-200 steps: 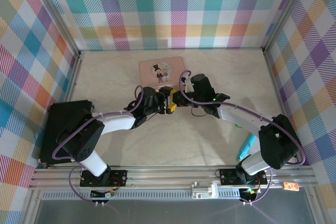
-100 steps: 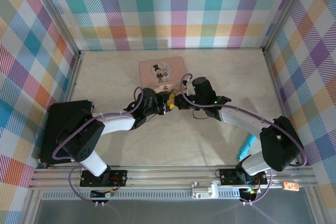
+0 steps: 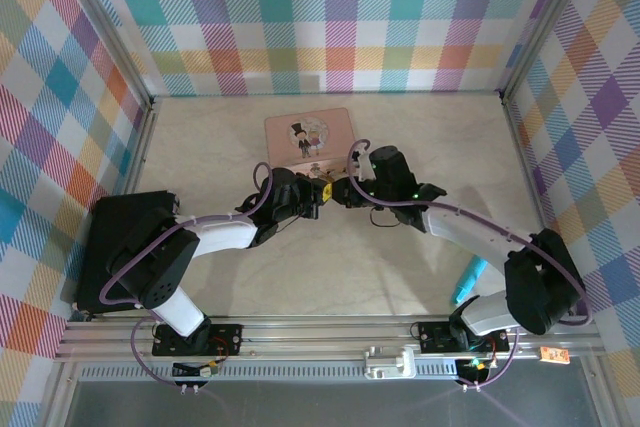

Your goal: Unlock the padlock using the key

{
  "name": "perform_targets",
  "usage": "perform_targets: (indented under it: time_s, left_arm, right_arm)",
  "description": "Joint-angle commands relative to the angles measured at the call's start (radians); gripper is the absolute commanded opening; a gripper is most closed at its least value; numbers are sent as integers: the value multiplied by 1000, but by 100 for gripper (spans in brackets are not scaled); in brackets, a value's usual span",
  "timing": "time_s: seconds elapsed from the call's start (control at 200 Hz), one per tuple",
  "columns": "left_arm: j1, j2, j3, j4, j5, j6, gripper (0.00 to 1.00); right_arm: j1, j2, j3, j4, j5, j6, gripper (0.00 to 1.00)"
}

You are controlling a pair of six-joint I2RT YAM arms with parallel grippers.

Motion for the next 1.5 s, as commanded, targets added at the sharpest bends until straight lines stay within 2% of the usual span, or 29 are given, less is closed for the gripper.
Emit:
perform_targets:
  time_s: [0.0, 0.055, 0.13, 0.29, 0.44, 0.59, 1.125, 1.375, 1.495]
  left_arm:
    - [11, -83, 52, -54, -46, 306, 0]
    - [10, -132, 87, -144, -68, 460, 0]
    - [4, -191, 124, -224, -95, 617, 0]
    - [4, -259, 114, -182, -84, 751, 0]
    - [4, -247, 57, -9, -28, 730, 0]
    - [-2, -231, 27, 89, -6, 728, 0]
    - [-25, -230, 6, 144, 31, 711, 0]
    - [-26, -232, -6, 145, 27, 711, 0]
    - [-26, -223, -5, 161, 32, 708, 0]
  right_arm:
    - [-18, -66, 4, -25, 10, -9, 38]
    - [-29, -87, -11, -18, 1, -3, 42]
    - [-49, -107, -39, 11, -40, 10, 43]
    - [-74, -106, -140, 277, -252, 68, 42]
    - [-74, -91, -205, 528, -350, 141, 42]
    - [-74, -92, -233, 649, -375, 184, 41]
    - [-74, -15, -198, 741, -390, 213, 30]
    - [-77, -62, -213, 703, -361, 204, 39]
    - [-77, -33, -206, 752, -368, 227, 39]
